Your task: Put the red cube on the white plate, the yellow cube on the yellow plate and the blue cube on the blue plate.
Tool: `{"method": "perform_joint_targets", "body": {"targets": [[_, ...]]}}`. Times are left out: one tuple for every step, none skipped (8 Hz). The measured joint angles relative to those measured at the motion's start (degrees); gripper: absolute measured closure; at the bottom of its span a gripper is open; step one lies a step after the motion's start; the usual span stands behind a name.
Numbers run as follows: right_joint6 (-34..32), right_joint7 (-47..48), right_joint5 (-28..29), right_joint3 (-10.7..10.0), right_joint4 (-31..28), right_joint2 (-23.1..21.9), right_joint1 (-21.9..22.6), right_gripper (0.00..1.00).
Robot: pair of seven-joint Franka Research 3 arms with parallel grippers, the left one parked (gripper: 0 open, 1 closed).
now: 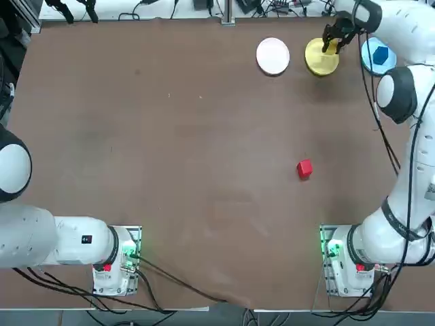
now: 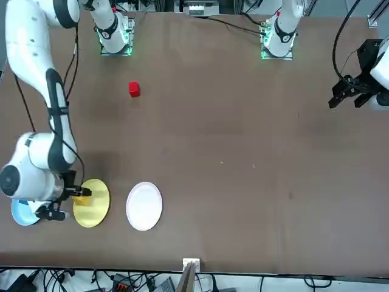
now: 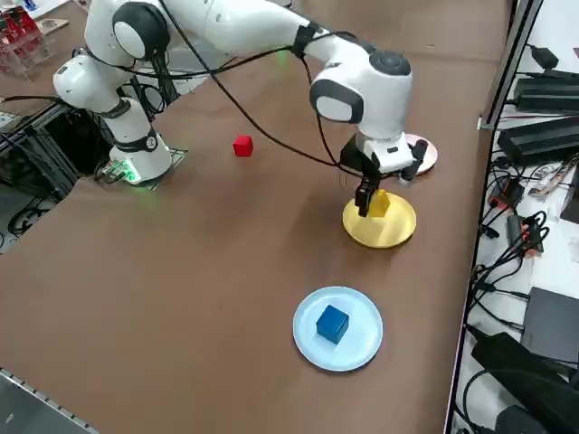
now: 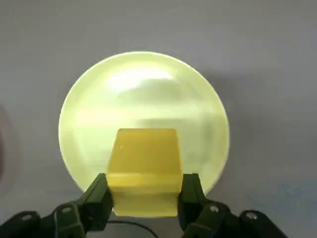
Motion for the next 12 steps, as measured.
{"method": "perform_joint_targets", "body": {"targets": [[2.2,0.0,0.0,0.3,0.1,1.5,0.1,0.32],[4.0,0.0,0.0,0.5,0.2,2.7,0.4,0.32],[4.7,0.0,-0.1,0.5,0.4,3.3,0.8,0.32],[4.7,0.0,-0.1,0.5,0.7,3.3,1.1,0.32],[4.7,0.0,-0.1,0.5,0.7,3.3,1.2,0.29],[4.7,-0.1,-0.1,0.5,0.8,3.3,1.2,0.15],[4.7,-0.1,-0.1,0.5,1.1,3.3,1.2,0.01],[4.7,-0.1,-0.1,0.4,1.6,3.1,1.1,0.00],[4.6,-0.1,-0.1,0.4,2.1,2.6,1.1,0.00],[4.4,-0.1,0.0,0.4,2.7,1.5,1.0,0.00],[3.2,-0.1,0.0,0.4,3.3,-0.5,1.1,0.00],[0.2,-0.1,0.0,0.5,3.8,-3.3,1.4,0.00]]}}
